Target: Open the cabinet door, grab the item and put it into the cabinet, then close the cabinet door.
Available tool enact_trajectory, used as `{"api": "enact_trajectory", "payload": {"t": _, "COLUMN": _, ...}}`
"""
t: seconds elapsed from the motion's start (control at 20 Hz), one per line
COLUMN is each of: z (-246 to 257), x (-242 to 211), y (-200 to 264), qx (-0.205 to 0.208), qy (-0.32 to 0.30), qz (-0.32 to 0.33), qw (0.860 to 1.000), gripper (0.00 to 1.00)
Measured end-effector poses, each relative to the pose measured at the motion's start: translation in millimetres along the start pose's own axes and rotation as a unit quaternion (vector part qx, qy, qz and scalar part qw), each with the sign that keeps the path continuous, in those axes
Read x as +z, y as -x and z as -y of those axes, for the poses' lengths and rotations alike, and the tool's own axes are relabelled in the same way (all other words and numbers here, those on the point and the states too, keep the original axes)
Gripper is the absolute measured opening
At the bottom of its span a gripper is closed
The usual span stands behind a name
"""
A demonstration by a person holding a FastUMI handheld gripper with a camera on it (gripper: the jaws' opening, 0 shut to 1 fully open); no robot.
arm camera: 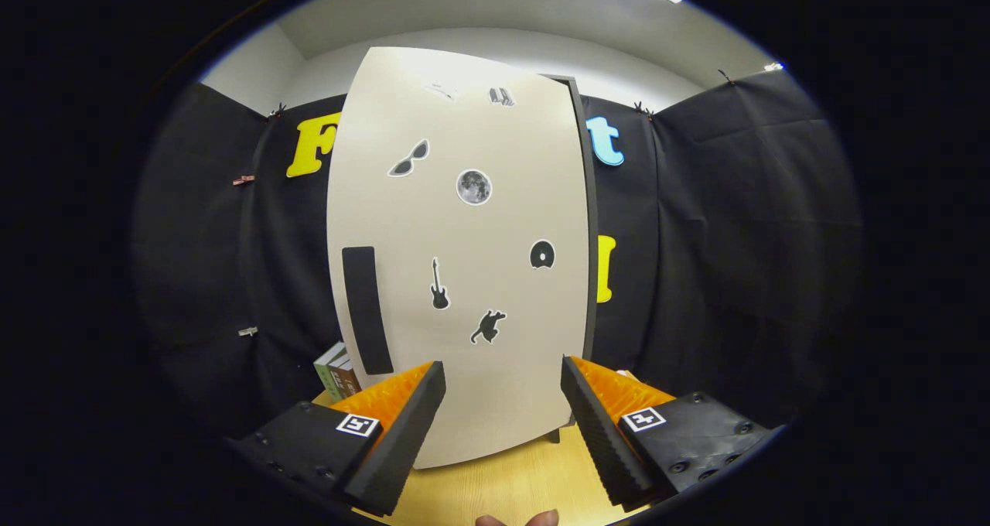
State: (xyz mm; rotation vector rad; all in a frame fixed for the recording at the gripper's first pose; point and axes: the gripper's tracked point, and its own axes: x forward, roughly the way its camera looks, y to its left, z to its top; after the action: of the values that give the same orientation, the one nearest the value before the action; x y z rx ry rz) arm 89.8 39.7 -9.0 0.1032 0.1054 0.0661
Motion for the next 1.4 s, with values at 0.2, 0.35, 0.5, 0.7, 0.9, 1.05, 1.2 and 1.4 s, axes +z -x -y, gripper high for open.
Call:
{"api": "enact_trajectory", "payload": {"t": 0.2, "z": 0, "x": -2, "y": -1, "qx": 0.000, "qy": -0.001, "qz": -0.003, "qw": 1.000, "gripper": 0.98}}
{"api": "enact_trajectory", "payload": {"t": 0.35, "z": -1, "x": -5, "y": -2, "qx": 0.001, "qy": 0.001, "qz": -0.006, "qw": 1.000, "gripper": 0.98}}
{"api": "enact_trajectory", "payload": {"t": 0.5, "z": -1, "x": -6, "y": -3, "qx": 0.002, "qy": 0.003, "qz": -0.005, "qw": 1.000, "gripper": 0.98}}
{"api": "enact_trajectory", "payload": {"t": 0.7, "z": 1, "x": -6, "y": -4, "qx": 0.002, "qy": 0.001, "qz": -0.007, "qw": 1.000, "gripper": 0.98}}
{"api": "enact_trajectory", "payload": {"t": 0.9, "z": 2, "x": -10, "y": -5, "qx": 0.003, "qy": 0.002, "qz": -0.010, "qw": 1.000, "gripper": 0.98}}
{"api": "enact_trajectory", "payload": {"t": 1.05, "z": 2, "x": -11, "y": -6, "qx": 0.003, "qy": 0.004, "qz": -0.011, "qw": 1.000, "gripper": 0.98}}
{"api": "enact_trajectory", "payload": {"t": 1.2, "z": 4, "x": -12, "y": -6, "qx": 0.003, "qy": 0.006, "qz": -0.011, "qw": 1.000, "gripper": 0.98}}
{"api": "enact_trajectory", "payload": {"t": 1.4, "z": 3, "x": -12, "y": -6, "qx": 0.004, "qy": 0.004, "qz": -0.010, "qw": 1.000, "gripper": 0.98}}
